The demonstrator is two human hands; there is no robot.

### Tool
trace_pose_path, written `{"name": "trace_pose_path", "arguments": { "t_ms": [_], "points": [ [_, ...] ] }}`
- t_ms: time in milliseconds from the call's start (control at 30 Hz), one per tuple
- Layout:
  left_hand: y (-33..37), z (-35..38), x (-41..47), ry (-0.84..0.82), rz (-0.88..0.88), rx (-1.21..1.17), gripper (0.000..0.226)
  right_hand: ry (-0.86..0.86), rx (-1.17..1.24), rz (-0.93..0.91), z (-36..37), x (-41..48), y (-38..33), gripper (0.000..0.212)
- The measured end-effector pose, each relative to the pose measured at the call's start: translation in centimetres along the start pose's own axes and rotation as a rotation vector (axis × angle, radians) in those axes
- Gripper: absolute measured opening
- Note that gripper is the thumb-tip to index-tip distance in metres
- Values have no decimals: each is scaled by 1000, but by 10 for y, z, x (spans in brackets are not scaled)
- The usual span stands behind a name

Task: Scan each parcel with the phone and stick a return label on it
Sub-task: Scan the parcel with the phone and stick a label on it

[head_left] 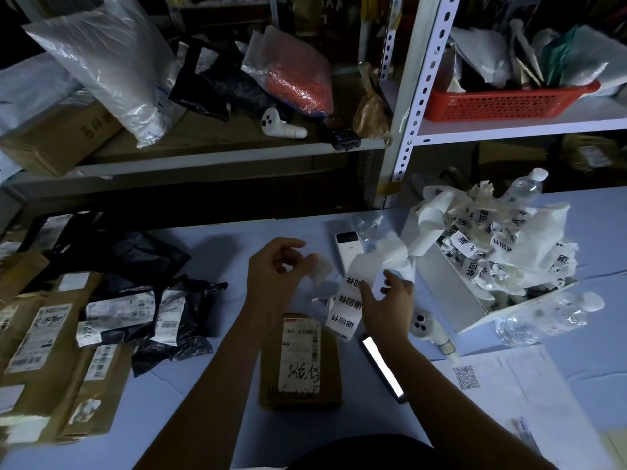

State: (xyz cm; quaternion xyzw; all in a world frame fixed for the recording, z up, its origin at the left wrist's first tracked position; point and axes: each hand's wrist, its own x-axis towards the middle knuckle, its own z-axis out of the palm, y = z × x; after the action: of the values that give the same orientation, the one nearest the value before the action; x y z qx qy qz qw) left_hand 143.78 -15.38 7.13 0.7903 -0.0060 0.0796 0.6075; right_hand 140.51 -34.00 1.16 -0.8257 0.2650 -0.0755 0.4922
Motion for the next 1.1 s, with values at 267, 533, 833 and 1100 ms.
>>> {"name": "trace_pose_path", "arguments": {
  "t_ms": [267,533,833,1100],
  "points": [
    [4,-21,-9,-190,-81,-172,28,-612,787,108,9,-12,-34,34],
    [1,-45,-23,-162,-168,-202,16,-522,835,46,13,-30,-33,33],
    [-28,-61,-50,-57,-55,101,22,-462,675,-11,20,-71,-26,29],
    [-74,-62,-93,-75,-44,262,9,-278,182,-47,49,-104,1,21]
  ]
}}
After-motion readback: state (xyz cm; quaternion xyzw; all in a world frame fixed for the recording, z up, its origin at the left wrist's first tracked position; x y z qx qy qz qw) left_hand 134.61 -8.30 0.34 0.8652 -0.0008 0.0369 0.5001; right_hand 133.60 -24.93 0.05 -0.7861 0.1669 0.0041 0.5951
